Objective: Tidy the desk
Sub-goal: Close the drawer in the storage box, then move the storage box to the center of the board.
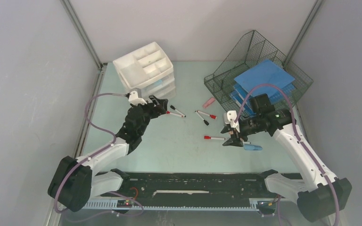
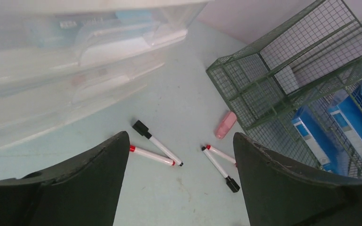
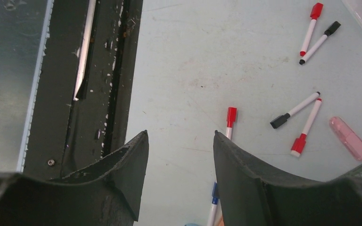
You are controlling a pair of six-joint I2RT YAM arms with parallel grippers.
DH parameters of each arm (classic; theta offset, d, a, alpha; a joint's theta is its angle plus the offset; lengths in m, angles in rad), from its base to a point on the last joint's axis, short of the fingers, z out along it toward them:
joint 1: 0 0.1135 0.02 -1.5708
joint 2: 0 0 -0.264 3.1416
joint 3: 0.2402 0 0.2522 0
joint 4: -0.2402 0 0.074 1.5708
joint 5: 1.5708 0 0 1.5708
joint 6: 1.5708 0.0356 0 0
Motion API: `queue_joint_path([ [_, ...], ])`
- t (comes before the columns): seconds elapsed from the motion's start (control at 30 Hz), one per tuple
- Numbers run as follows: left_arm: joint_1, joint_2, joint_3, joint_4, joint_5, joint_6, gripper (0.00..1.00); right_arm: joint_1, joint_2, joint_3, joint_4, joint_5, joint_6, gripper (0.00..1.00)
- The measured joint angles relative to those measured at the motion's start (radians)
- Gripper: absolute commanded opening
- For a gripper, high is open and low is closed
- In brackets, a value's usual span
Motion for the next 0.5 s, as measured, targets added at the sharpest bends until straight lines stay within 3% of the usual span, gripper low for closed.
queue_joint_path([
  [0.1, 0.008, -0.039, 0.043, -0.076, 0.003, 0.046, 0.93, 0.000, 0.028, 0.000, 0.026, -0.043, 0.043, 0.60],
  [0.2, 0.026, -0.080, 0.184, -0.242, 0.014, 0.154, 0.95, 0.014, 0.077, 0.000, 0.072, -0.094, 0.117, 0.60],
  [0.37, 0.053, -0.072, 0.510, -0.564, 0.028, 0.372, 0.98, 0.113, 0.134, -0.005, 0.198, -0.107, 0.276, 0.60],
  [0.5, 0.064, 0.060, 0.837, -0.843, 0.030, 0.563, 0.94, 0.183, 0.140, -0.005, 0.293, -0.095, 0.383, 0.61],
])
